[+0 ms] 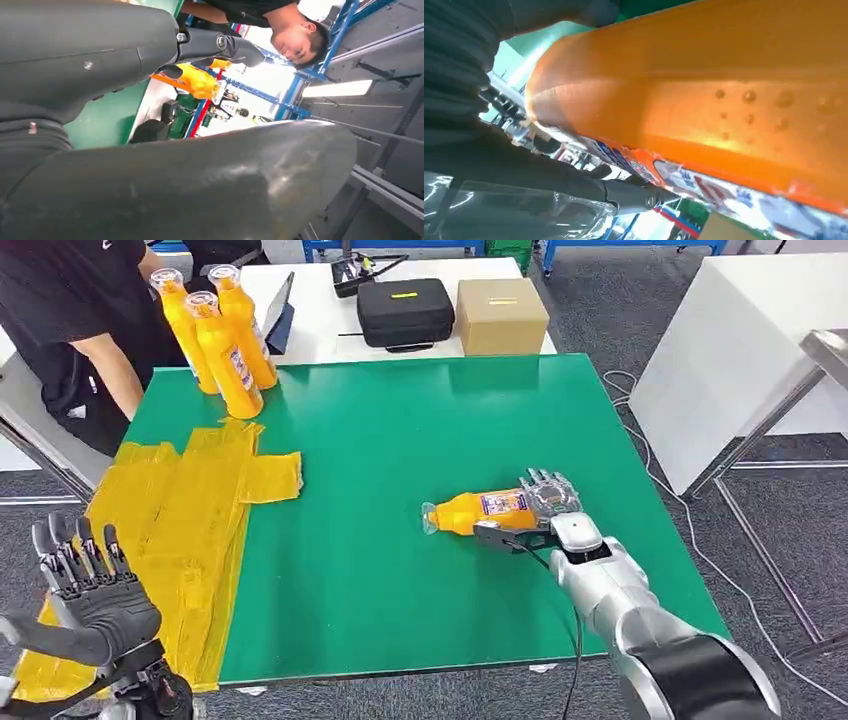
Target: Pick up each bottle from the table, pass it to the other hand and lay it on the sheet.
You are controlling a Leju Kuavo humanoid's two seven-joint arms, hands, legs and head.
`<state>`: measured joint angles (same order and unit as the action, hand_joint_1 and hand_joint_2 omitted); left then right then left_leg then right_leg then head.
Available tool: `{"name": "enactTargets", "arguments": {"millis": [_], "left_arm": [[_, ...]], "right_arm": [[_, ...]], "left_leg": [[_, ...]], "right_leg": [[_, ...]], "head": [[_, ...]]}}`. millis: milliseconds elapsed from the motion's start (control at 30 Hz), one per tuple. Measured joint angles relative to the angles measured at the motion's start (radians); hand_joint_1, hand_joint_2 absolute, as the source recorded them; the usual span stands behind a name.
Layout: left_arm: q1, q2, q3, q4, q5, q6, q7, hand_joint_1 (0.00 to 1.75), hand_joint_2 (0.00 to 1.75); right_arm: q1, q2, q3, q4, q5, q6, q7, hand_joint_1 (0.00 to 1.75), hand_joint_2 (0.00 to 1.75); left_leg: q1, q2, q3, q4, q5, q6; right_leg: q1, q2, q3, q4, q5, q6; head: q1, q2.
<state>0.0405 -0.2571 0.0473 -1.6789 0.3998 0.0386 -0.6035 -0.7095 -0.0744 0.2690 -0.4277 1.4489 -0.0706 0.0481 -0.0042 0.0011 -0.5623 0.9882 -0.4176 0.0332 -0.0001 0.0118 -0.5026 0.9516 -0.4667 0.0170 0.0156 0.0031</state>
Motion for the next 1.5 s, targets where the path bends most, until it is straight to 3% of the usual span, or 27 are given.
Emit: {"name": "enactTargets", "arguments": {"millis": [467, 800, 1033, 1100, 1200, 1400, 1433, 1500], "left_arm": [[-0.02, 0.002, 0.0, 0.042, 0.028, -0.008, -0.029, 0.0, 0.0], [-0.009, 0.003, 0.0, 0.042, 0.028, -0.008, -0.03, 0.0, 0.0], [0.002, 0.003, 0.002, 0.042, 0.027, -0.008, -0.035, 0.0, 0.0], [0.009, 0.003, 0.004, 0.042, 0.025, -0.009, -0.036, 0.0, 0.0], [0.01, 0.005, 0.011, 0.042, 0.02, -0.014, -0.031, 0.0, 0.0], [0.006, 0.005, 0.015, 0.053, 0.017, -0.017, -0.025, 0.0, 0.0], [0.006, 0.005, 0.015, 0.054, 0.015, -0.017, -0.022, 0.0, 1.75], [0.005, 0.005, 0.015, 0.059, 0.01, -0.017, -0.013, 0.0, 1.75]], "right_arm": [[-0.004, -0.069, -0.089, 0.05, -0.098, 0.058, -0.152, 1.75, 1.75], [0.008, -0.087, -0.121, 0.05, -0.113, 0.058, -0.172, 1.75, 1.75], [0.033, -0.112, -0.133, 0.022, -0.189, -0.031, -0.267, 1.75, 1.75], [0.081, -0.127, -0.142, -0.08, -0.311, -0.025, -0.33, 1.75, 1.75], [0.191, -0.139, -0.143, -0.333, -0.538, 0.042, -0.336, 1.75, 1.75], [0.309, -0.151, -0.134, -0.646, -0.644, 0.04, -0.3, 1.75, 1.75], [0.318, -0.153, -0.132, -0.673, -0.662, 0.033, -0.313, 1.75, 1.75], [0.332, -0.154, -0.123, -0.71, -0.697, 0.011, -0.345, 1.75, 1.75]], "left_leg": [[0.0, -0.004, 0.001, 0.0, 0.0, 0.001], [-0.001, -0.007, 0.0, 0.0, 0.0, 0.001], [-0.003, -0.009, -0.003, 0.0, 0.001, 0.003], [-0.003, -0.011, -0.006, 0.001, 0.003, 0.006], [-0.004, -0.011, -0.012, 0.001, 0.003, 0.006], [-0.003, -0.01, -0.016, 0.001, 0.003, 0.006], [-0.003, -0.01, -0.017, 0.001, 0.003, 0.006], [-0.003, -0.01, -0.018, 0.0, 0.003, 0.006]], "right_leg": [[-0.001, -0.005, 0.002, -0.001, 0.0, 0.001], [-0.001, -0.009, 0.003, -0.002, -0.001, 0.001], [-0.002, -0.011, 0.012, -0.002, 0.0, 0.001], [-0.003, -0.013, 0.01, -0.002, 0.001, 0.003], [-0.003, -0.013, 0.004, -0.001, 0.001, 0.003], [-0.002, -0.012, -0.001, -0.001, 0.001, 0.002], [-0.002, -0.012, -0.002, -0.001, 0.001, 0.002], [-0.002, -0.012, -0.003, -0.001, 0.001, 0.002]], "head": [[0.0, 0.0], [0.0, 0.0], [0.0, 0.0], [0.0, 0.0], [-0.001, 0.0], [0.0, 0.0], [-0.001, 0.0], [-0.001, 0.0]]}}
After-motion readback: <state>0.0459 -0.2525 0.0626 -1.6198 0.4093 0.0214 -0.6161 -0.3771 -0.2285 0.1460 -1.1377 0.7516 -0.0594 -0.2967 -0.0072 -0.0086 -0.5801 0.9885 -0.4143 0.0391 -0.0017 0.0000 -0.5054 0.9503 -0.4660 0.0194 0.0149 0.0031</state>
